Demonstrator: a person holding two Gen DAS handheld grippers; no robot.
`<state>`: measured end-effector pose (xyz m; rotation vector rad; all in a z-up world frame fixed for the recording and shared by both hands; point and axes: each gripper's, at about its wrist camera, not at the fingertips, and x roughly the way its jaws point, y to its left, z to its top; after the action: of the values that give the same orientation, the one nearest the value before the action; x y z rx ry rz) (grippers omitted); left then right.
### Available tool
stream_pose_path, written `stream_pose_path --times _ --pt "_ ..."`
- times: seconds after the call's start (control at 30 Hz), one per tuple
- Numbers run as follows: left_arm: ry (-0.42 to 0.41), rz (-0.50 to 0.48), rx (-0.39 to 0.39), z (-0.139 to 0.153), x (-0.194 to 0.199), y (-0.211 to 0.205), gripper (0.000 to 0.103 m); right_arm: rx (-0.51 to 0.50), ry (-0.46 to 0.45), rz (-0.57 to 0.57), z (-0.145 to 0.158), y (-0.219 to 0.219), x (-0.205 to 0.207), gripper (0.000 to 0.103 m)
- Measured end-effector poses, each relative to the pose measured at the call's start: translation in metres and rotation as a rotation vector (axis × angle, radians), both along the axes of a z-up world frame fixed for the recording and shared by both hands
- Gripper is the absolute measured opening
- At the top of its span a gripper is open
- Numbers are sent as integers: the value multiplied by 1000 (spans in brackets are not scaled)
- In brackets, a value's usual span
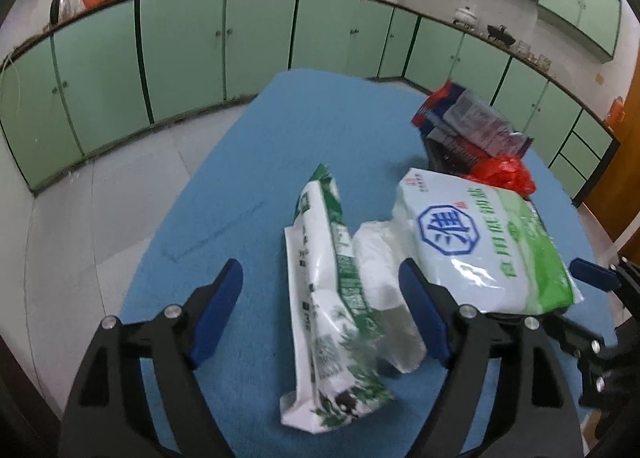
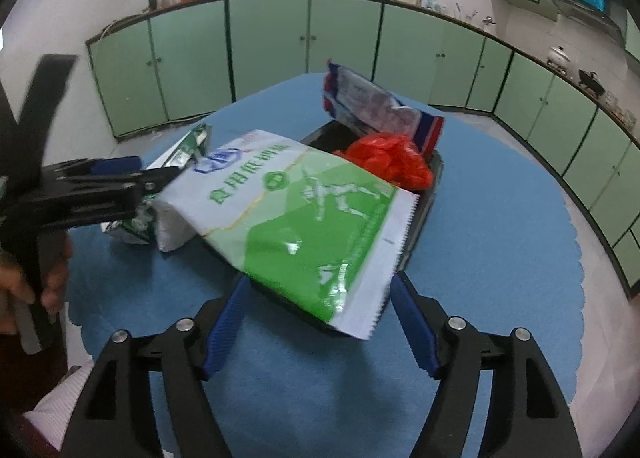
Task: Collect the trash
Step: 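Close the right gripper on the green-white salt bag edge while the left holds the packet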
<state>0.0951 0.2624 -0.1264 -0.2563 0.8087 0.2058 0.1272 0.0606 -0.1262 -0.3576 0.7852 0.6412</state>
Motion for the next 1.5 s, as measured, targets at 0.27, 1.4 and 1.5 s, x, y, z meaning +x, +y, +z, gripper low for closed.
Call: stream_pose_path --times 0.27,1.4,1.5 --pt "-19 -15 -35 -3 -3 3 35 13 13 -16 0 -2 6 68" --pt "-68 -126 28 13 -3 -40 35 209 224 -136 3 -48 41 25" --pt "-69 -117 31 14 -3 -40 35 203 208 -141 5 -54 43 10"
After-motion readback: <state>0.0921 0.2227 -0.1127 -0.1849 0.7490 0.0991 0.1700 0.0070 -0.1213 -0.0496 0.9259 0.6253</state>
